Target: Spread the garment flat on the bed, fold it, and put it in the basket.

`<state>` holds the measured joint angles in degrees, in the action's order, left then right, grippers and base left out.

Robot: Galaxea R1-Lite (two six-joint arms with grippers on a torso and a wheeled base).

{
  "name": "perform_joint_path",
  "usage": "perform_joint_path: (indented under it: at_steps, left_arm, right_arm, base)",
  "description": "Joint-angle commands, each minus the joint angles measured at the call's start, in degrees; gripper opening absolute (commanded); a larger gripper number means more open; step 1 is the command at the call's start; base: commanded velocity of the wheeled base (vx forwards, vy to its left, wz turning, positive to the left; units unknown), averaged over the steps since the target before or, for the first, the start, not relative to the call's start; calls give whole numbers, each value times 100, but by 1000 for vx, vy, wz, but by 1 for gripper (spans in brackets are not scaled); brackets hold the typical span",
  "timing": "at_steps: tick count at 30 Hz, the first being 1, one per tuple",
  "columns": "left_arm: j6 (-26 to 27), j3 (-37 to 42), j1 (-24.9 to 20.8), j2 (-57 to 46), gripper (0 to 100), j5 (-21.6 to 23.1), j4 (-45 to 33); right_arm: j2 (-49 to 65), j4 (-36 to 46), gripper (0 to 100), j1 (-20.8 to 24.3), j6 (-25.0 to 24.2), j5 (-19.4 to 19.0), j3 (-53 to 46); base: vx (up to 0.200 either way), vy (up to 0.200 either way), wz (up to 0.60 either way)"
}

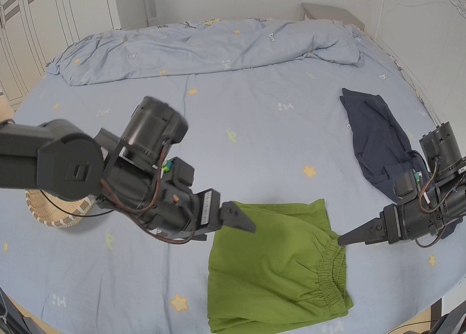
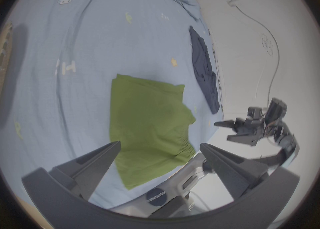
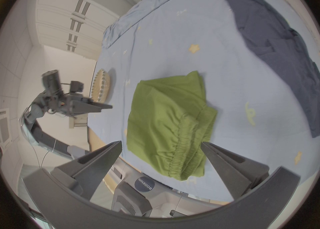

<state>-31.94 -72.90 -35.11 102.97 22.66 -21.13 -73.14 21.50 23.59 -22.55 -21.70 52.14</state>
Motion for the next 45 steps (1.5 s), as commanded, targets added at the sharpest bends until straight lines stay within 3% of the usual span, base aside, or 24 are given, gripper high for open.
perform_joint_path:
  at_steps: [1,7,15,22,28,30,40,45]
  left_arm:
    - [1278,1700,1111,-155,100,880,1023]
    - [1322,2271,1138,434,100,889,2130]
    - [1269,2201,848,1014,100,889,2693]
    - [1269,2192,681,1199,100,898,2895]
    - [1269,2140,408,1436,100,898,3185]
    - [1260,2140,250,1445,100,907,3229]
    - [1199,2104,-181,1577,100,915,3528]
    - [751,2025,-391,1568,100,915,3791]
  right_arm:
    - [-807,-32,100,638,14,-511,-46]
    - [-1360,-314,100,752,357,-1003,-336]
    - [-1914,-955,100,779,541,-1152,-872]
    - [-2116,-1078,100,752,559,-1337,-1101]
    - [-2283,-1140,100,339,761,-1407,-1206]
    - [-2301,-1140,100,172,963,-1645,-1294]
    - [-2415,-1632,100,32,1042,-1847,-1496]
    - [-2398,-2071,100,-3,1016,-1855,-1707]
  base:
    - [0,0,0]
    - [0,0,0]
    - [0,0,0]
    - [0,0,0]
    - [0,0,0]
    - [0,0,0]
    - [0,0,0]
    - [0,0,0]
